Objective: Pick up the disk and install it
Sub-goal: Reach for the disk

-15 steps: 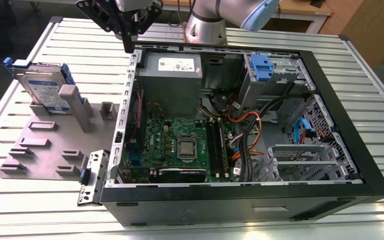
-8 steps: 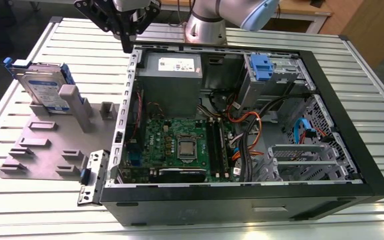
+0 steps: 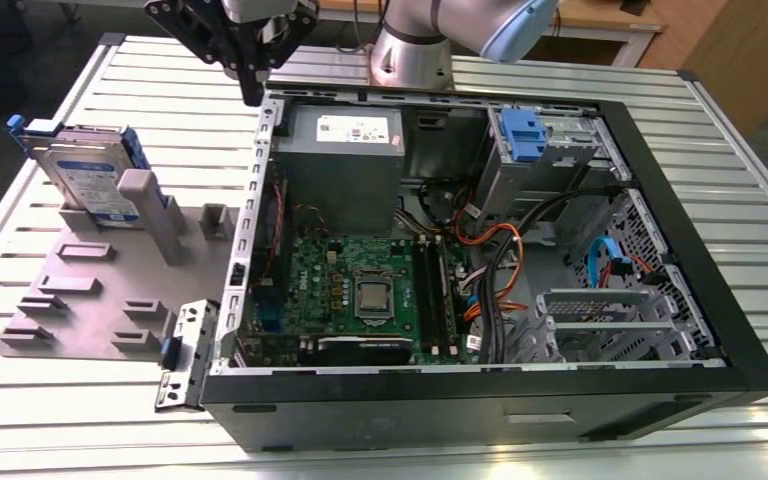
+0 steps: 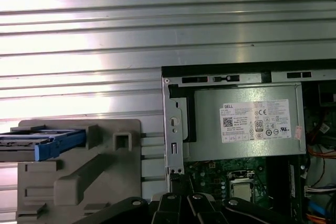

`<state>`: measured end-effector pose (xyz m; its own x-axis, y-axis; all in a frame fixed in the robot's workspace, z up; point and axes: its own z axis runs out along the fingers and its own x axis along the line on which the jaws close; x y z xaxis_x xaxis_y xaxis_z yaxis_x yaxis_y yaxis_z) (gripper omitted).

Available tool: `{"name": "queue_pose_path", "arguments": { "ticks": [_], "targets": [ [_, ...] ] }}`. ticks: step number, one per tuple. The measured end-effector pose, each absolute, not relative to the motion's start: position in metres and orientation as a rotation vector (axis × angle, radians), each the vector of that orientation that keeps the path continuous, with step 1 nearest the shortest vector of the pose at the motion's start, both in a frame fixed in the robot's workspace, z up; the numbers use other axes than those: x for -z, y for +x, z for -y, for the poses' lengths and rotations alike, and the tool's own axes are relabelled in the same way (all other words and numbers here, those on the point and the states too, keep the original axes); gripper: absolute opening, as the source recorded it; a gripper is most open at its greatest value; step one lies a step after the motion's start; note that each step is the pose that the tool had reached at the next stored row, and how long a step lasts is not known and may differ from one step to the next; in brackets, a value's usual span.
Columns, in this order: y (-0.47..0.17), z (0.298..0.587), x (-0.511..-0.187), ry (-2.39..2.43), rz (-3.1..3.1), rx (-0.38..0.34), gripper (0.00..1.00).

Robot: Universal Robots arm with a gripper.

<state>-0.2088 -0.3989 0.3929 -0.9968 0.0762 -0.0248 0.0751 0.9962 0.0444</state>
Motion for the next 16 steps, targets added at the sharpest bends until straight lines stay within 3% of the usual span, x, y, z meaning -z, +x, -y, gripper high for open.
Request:
{"name": "queue_pose_path", "arguments": {
  "ticks": [16],
  "targets": [
    [-0.2148,0.3990,-0.3930,0.118,-3.112,-0.068,0.11]
  ]
}}
